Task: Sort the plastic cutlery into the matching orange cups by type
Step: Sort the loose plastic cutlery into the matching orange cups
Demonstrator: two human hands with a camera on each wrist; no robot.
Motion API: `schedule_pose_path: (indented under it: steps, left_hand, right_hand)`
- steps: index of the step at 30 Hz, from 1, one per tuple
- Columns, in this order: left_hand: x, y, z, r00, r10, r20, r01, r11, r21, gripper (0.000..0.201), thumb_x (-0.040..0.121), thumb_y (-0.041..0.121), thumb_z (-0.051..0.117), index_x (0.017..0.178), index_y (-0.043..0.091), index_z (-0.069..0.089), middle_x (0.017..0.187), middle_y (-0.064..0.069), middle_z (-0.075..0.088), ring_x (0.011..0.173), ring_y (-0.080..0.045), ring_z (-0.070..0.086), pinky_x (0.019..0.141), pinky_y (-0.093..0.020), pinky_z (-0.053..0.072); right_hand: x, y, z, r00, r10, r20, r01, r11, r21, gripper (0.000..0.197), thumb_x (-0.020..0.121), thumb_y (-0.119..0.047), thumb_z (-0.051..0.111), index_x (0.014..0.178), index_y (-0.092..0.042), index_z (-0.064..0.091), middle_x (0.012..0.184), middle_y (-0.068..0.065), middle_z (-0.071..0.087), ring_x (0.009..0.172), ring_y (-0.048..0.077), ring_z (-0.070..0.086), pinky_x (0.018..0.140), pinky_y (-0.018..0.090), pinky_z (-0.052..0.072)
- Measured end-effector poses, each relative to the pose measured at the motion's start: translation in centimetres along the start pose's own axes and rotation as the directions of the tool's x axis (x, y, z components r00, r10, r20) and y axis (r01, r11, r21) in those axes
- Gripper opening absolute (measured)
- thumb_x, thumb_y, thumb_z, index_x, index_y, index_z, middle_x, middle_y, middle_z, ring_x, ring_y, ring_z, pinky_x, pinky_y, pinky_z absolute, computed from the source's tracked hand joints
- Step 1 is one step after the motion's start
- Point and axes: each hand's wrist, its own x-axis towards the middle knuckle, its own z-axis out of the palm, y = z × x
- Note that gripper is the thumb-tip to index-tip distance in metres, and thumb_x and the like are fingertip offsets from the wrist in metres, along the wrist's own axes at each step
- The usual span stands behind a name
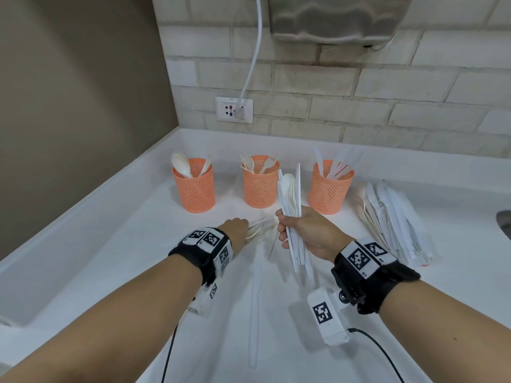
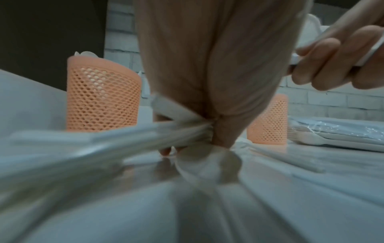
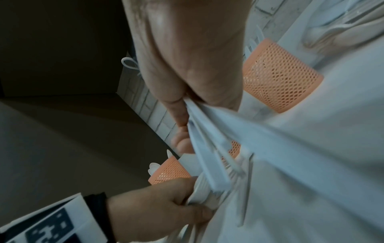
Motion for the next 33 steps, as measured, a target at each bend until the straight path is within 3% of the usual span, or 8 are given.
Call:
schedule_pose_path:
  steps: [6, 12, 15, 18, 21, 24, 26, 33]
  left_hand:
    - [-0.6, -0.6, -2.3, 0.974, 0.083, -0.210, -0.148, 0.938, -0.315, 0.039, 0.093, 0.029, 0.053, 0.115, -0.001, 0.043, 0.107, -0.014, 0.056, 0.091, -0.029, 0.056, 0.075, -0.033, 0.042]
    - [-2.9, 1.2, -6.5, 0.767, -0.061, -0.639, -0.466, 0.631, -0.620, 0.018, 0.091, 0.025, 0.058, 0.102, 0.013, 0.049, 0.079, 0.010, 0.053, 0.068, 0.000, 0.049, 0.055, -0.006, 0.037]
    - [-3.7, 2.7, -7.2, 0.832, -0.085, -0.548, -0.495, 0.332, -0.803, 0.013, 0.085, 0.022, 0.066, 0.089, 0.014, 0.057, 0.065, 0.012, 0.055, 0.055, 0.001, 0.049, 0.051, -0.009, 0.039]
    - [-4.1, 4.0, -6.5, 0.917, 0.005, -0.398, -0.395, 0.124, -0.910, 0.016, 0.090, 0.023, 0.059, 0.078, 0.012, 0.059, 0.048, 0.010, 0.055, 0.047, -0.008, 0.042, 0.047, -0.019, 0.037]
    - [-4.5, 5.0, -5.9, 0.937, 0.093, -0.337, -0.345, 0.092, -0.934, 0.023, 0.092, 0.029, 0.054, 0.073, 0.015, 0.056, 0.044, 0.011, 0.051, 0.045, -0.004, 0.044, 0.049, -0.015, 0.038]
    - [-4.3, 4.9, -5.3, 0.940, 0.176, -0.294, -0.304, 0.032, -0.952, 0.008, 0.091, 0.020, 0.056, 0.096, 0.020, 0.062, 0.072, 0.010, 0.070, 0.069, -0.003, 0.066, 0.067, -0.017, 0.052]
    - [-4.1, 4.5, -5.0, 0.949, 0.197, -0.244, -0.241, -0.042, -0.970, 0.023, 0.090, 0.015, 0.057, 0.113, 0.014, 0.060, 0.092, -0.002, 0.071, 0.088, -0.013, 0.068, 0.081, -0.023, 0.055]
    - [-4.1, 4.4, -4.7, 0.974, 0.178, -0.143, -0.099, -0.238, -0.966, 0.028, 0.090, 0.012, 0.057, 0.115, 0.002, 0.059, 0.084, -0.006, 0.071, 0.078, -0.013, 0.069, 0.069, -0.022, 0.055]
  right_hand:
    - [0.0, -0.1, -0.9, 0.997, -0.056, -0.062, 0.057, 0.998, 0.020, 0.010, 0.097, -0.016, 0.047, 0.090, -0.009, 0.048, 0.064, 0.004, 0.048, 0.050, 0.015, 0.048, 0.048, 0.024, 0.047]
    - [0.3, -0.5, -0.2, 0.991, -0.104, -0.086, 0.120, 0.972, 0.203, 0.015, 0.099, -0.019, 0.042, 0.089, -0.010, 0.046, 0.059, 0.003, 0.042, 0.053, 0.016, 0.044, 0.056, 0.027, 0.046]
    - [0.4, -0.8, 0.3, 0.984, -0.172, -0.053, 0.180, 0.942, 0.284, 0.023, 0.099, -0.022, 0.041, 0.084, -0.010, 0.053, 0.066, 0.002, 0.050, 0.066, 0.017, 0.050, 0.071, 0.030, 0.049]
    - [0.3, -1.3, 1.0, 0.970, -0.244, 0.005, 0.227, 0.911, 0.344, 0.036, 0.101, -0.028, 0.033, 0.110, -0.004, 0.059, 0.090, 0.013, 0.058, 0.082, 0.021, 0.054, 0.078, 0.030, 0.050]
    - [0.4, -1.8, 1.4, 0.973, -0.228, 0.014, 0.205, 0.900, 0.385, 0.049, 0.101, -0.035, 0.030, 0.124, 0.002, 0.052, 0.098, 0.017, 0.055, 0.085, 0.024, 0.053, 0.070, 0.027, 0.051]
    - [0.4, -1.8, 1.4, 0.983, -0.173, 0.055, 0.132, 0.890, 0.437, 0.049, 0.101, -0.037, 0.028, 0.129, -0.002, 0.050, 0.115, 0.018, 0.061, 0.110, 0.027, 0.058, 0.097, 0.037, 0.048]
    - [0.5, -1.8, 1.3, 0.985, -0.153, 0.086, 0.100, 0.893, 0.439, 0.050, 0.100, -0.037, 0.030, 0.131, -0.003, 0.048, 0.126, 0.020, 0.057, 0.124, 0.028, 0.053, 0.108, 0.042, 0.039]
    - [0.8, -2.3, 1.5, 0.982, -0.133, 0.133, 0.072, 0.920, 0.384, 0.050, 0.099, -0.041, 0.032, 0.136, -0.009, 0.045, 0.129, 0.016, 0.059, 0.119, 0.022, 0.058, 0.100, 0.035, 0.047]
